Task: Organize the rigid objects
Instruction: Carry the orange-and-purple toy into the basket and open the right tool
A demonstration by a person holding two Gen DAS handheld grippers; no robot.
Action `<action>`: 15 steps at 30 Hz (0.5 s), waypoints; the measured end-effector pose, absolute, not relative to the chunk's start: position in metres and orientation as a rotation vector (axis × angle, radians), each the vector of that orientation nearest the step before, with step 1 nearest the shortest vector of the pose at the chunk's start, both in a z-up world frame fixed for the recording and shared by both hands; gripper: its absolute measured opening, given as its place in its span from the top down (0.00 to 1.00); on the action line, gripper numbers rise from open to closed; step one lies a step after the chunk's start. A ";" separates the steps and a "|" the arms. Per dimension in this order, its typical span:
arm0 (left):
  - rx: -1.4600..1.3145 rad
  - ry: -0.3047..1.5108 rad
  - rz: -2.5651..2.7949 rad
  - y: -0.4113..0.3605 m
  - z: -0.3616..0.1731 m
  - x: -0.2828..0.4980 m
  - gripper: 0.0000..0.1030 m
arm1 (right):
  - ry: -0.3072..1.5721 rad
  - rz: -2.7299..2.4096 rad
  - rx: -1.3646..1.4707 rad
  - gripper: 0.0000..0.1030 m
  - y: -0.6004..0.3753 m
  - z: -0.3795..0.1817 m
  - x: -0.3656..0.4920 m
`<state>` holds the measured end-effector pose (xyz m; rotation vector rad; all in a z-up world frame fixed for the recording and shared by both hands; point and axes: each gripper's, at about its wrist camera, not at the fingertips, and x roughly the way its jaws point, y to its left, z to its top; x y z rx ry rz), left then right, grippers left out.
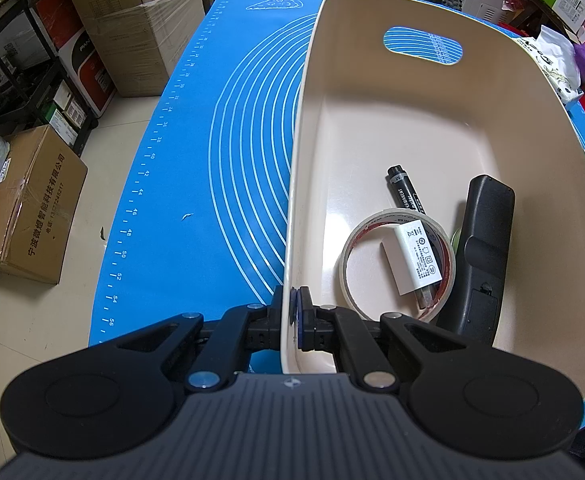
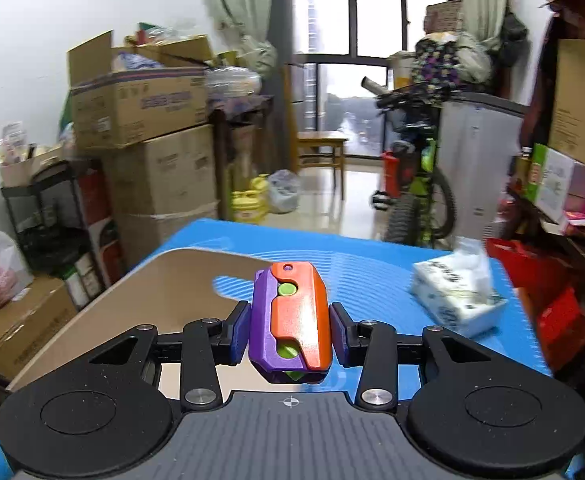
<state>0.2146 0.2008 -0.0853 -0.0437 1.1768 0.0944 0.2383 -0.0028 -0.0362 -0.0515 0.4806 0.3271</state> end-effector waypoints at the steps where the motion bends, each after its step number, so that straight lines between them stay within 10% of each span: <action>1: -0.043 1.177 0.094 0.201 -0.085 0.214 0.94 | 0.483 0.339 -0.057 0.54 0.004 -0.037 0.238; 15: -0.044 1.177 0.094 0.201 -0.085 0.215 0.94 | 0.691 0.491 -0.276 0.54 0.088 -0.072 0.229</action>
